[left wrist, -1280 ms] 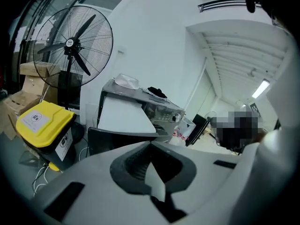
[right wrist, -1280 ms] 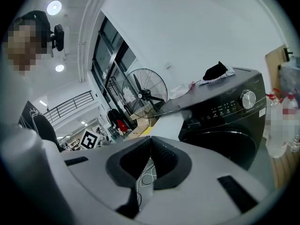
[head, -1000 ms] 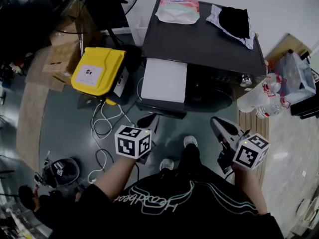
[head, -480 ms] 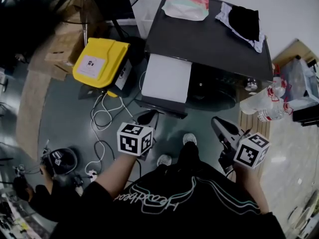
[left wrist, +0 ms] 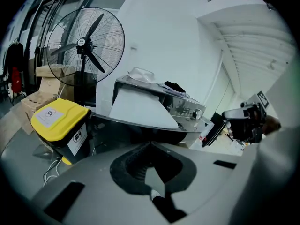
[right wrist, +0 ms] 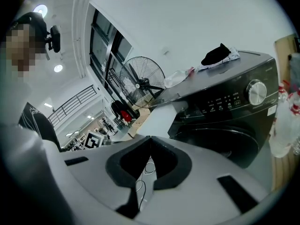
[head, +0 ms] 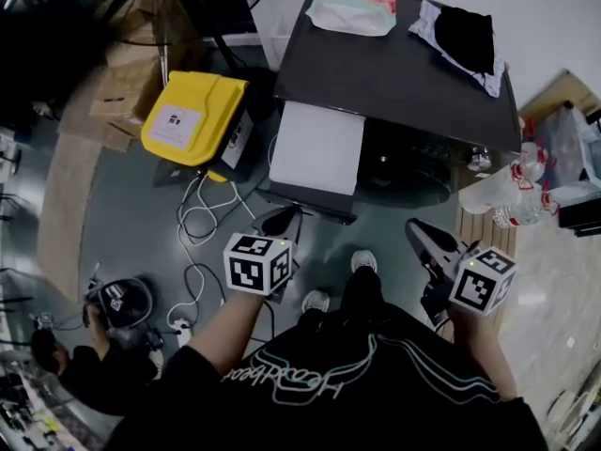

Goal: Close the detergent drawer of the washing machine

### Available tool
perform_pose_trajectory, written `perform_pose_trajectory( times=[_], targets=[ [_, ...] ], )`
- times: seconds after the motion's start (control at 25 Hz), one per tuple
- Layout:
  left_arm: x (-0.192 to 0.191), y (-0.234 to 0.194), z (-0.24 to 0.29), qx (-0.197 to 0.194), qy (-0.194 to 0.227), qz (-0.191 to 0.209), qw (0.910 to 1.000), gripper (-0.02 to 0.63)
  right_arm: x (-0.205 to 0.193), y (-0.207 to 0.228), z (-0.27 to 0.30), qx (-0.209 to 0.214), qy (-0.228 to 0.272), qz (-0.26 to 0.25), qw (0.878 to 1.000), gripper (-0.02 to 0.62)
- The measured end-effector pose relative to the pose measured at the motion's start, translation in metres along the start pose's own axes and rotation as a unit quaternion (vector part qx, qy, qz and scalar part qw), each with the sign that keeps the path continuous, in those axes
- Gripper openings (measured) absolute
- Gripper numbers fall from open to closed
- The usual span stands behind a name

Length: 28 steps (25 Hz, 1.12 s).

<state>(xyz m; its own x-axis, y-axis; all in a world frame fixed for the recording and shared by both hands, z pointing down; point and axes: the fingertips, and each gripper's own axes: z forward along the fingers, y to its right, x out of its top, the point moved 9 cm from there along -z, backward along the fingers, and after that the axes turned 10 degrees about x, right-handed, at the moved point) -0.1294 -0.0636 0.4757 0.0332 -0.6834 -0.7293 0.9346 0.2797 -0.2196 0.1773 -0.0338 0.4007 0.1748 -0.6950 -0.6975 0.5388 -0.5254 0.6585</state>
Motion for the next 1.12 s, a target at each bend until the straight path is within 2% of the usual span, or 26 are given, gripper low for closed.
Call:
perform_pose_trajectory(
  times=[0.68, 1.12],
  targets=[
    [0.0, -0.003, -0.002, -0.001, 0.005, -0.032, 0.9995, 0.021, -0.01, 0.012, 0.009, 0.008, 0.0, 0.025, 1.0, 0.028],
    [0.006, 0.0, -0.008, -0.001, 0.015, -0.033, 0.9993, 0.021, -0.001, 0.013, 0.012, 0.013, 0.002, 0.016, 1.0, 0.028]
  ],
)
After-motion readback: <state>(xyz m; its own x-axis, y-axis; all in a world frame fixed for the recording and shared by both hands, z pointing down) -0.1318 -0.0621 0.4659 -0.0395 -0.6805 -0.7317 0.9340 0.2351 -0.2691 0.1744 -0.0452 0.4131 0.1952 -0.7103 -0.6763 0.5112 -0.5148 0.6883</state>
